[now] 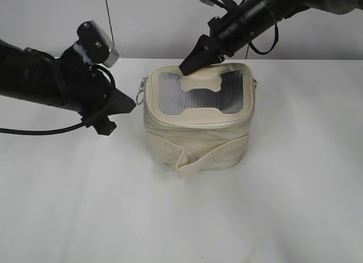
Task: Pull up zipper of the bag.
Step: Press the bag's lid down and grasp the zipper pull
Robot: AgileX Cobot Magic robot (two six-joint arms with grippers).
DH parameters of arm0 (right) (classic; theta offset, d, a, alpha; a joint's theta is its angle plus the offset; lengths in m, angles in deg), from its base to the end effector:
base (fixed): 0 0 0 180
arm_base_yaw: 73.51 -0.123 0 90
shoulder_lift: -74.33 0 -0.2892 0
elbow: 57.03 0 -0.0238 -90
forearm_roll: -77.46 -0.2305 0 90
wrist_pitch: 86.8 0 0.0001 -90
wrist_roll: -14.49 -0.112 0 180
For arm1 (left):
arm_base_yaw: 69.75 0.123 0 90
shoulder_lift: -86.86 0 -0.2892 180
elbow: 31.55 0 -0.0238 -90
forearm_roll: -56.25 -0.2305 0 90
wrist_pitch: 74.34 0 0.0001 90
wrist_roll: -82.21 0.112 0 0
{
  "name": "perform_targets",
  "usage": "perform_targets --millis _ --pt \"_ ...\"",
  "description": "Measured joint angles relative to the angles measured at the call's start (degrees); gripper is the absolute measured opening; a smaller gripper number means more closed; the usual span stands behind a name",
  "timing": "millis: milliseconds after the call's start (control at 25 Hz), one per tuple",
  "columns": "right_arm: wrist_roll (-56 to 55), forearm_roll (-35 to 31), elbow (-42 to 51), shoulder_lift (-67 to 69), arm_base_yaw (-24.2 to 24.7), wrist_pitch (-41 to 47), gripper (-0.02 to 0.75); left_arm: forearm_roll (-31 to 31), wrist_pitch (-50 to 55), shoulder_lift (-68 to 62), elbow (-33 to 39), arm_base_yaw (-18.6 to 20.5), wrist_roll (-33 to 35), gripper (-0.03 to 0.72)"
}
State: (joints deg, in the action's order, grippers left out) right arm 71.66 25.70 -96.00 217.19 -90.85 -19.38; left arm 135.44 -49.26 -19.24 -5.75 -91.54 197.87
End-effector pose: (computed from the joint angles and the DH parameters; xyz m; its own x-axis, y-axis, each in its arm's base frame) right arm 0.4400 0.2225 0.1929 -0.5383 -0.5417 -0.6456 -0.8427 0.3539 0.4058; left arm 0.2957 -0.1685 0.1903 -0.1708 0.6652 -0.7268 0.8903 0.4202 0.1754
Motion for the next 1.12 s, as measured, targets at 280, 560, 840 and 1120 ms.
perform_targets --millis 280,560,840,1120 --pt "-0.05 0.0 0.0 0.0 0.0 0.0 0.043 2.69 -0.85 -1.52 -2.12 0.0 -0.05 0.282" --pt "-0.05 0.0 0.0 0.0 0.0 0.0 0.043 7.68 -3.0 -6.79 -4.0 0.0 -0.19 0.419" --pt "-0.1 0.0 0.0 0.0 0.0 0.0 0.043 11.19 -3.16 -9.02 -5.67 0.0 -0.19 0.422" --pt "-0.1 0.17 0.0 0.0 0.17 -0.21 0.043 12.06 -3.65 -9.38 -8.12 0.0 0.2 0.362"
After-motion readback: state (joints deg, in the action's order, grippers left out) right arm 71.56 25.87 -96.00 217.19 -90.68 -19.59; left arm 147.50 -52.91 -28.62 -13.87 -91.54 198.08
